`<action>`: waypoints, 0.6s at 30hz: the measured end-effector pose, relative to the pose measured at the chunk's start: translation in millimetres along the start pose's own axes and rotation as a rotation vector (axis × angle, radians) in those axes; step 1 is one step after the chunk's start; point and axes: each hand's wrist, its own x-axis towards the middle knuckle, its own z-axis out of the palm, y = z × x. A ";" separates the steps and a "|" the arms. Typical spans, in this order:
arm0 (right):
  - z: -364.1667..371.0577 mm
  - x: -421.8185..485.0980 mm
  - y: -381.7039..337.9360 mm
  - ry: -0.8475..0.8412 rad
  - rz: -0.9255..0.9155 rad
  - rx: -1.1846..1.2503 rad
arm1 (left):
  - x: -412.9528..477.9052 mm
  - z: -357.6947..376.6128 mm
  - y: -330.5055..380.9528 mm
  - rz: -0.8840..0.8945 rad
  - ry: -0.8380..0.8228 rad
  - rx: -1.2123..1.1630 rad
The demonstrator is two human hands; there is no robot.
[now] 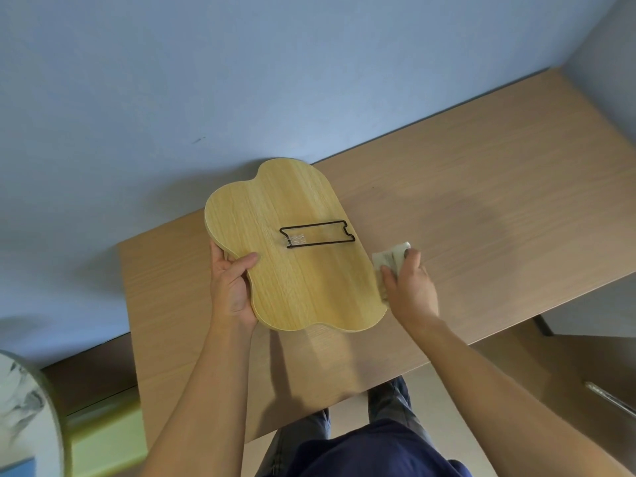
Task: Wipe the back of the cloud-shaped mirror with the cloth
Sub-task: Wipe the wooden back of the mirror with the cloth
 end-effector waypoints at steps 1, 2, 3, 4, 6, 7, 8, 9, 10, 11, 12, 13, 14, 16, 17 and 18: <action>1.4 -3.8 -17.6 -0.019 -0.027 0.065 | 0.4 -0.2 -0.3 0.002 -0.003 0.001; 5.2 -10.0 -37.8 -0.065 -0.053 0.140 | 0.5 -0.4 -0.5 0.004 -0.007 0.003; 10.9 -17.5 -57.6 -0.120 -0.081 0.212 | 0.5 -0.2 -0.8 0.007 -0.011 0.002; 18.3 -25.1 -74.8 -0.163 -0.122 0.264 | 0.4 0.2 -0.9 0.010 -0.014 -0.002; 33.8 -36.3 -98.7 -0.196 -0.239 0.290 | 0.3 1.1 -0.9 0.014 -0.014 -0.008; 40.2 -37.4 -102.9 -0.204 -0.278 0.279 | 0.5 1.3 -1.0 0.015 -0.013 -0.011; 45.0 -35.4 -102.0 -0.207 -0.289 0.257 | 0.6 1.0 -1.2 0.015 -0.012 -0.012; 48.1 -30.2 -96.5 -0.206 -0.283 0.228 | 0.8 0.5 -1.5 0.015 -0.011 -0.013; 49.3 -23.7 -88.5 -0.202 -0.268 0.200 | 0.7 -0.2 -1.5 0.012 -0.010 -0.012; 48.6 -15.9 -78.9 -0.197 -0.241 0.171 | 0.6 -0.6 -1.3 0.007 -0.007 -0.011; 47.0 -7.2 -67.6 -0.191 -0.200 0.142 | 0.3 -0.9 -0.8 0.002 -0.004 -0.010; 44.6 2.6 -54.6 -0.183 -0.148 0.113 | 0.3 -0.7 -0.4 -0.002 -0.004 -0.013; 40.4 11.6 -41.2 -0.167 -0.098 0.082 | 0.2 -0.5 0.1 -0.005 -0.004 -0.020; 29.4 25.9 -18.7 -0.116 0.000 0.021 | -0.2 0.0 0.6 -0.011 -0.002 -0.042; 24.3 30.6 -13.0 -0.090 0.044 -0.002 | -0.3 0.2 0.6 -0.011 -0.001 -0.050; 20.1 32.8 -13.4 -0.067 0.068 -0.018 | -0.6 0.3 0.7 -0.010 -0.002 -0.054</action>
